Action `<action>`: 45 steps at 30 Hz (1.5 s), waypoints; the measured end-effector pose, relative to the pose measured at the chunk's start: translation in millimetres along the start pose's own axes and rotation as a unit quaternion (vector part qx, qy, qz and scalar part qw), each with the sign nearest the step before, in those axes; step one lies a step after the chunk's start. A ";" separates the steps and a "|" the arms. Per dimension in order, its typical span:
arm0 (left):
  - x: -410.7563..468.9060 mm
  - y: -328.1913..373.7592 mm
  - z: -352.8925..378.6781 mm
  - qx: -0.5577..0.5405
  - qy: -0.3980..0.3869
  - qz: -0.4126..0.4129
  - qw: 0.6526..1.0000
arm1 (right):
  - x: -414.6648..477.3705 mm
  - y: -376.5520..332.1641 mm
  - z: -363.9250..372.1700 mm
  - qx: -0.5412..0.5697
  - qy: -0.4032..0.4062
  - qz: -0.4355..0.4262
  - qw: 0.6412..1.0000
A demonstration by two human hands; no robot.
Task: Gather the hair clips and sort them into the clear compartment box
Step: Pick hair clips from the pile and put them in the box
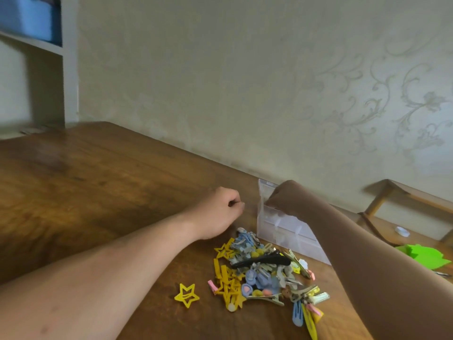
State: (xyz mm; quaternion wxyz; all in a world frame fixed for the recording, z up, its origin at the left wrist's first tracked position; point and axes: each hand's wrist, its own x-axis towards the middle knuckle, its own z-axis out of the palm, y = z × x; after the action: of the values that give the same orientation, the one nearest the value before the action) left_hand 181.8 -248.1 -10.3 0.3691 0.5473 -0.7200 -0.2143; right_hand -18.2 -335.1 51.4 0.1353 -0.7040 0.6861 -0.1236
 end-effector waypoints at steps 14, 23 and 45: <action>-2.2 4.0 -1.1 0.000 -0.003 -0.006 1.000 | -132.8 37.9 -30.7 0.046 0.165 -0.120 0.978; -5.4 7.7 -0.7 0.023 0.008 -0.015 1.000 | -151.2 55.9 -13.6 -0.118 0.039 -0.126 0.984; -7.3 2.2 -1.9 0.027 -0.010 -0.015 0.999 | -156.2 57.6 -24.6 -0.100 -0.043 -0.143 0.984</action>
State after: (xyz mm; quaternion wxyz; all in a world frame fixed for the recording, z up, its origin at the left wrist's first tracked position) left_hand 182.8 -240.3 -9.6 0.3440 0.5655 -0.7207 -0.2060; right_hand -85.2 -180.8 55.5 0.0746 -0.8093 0.5811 -0.0426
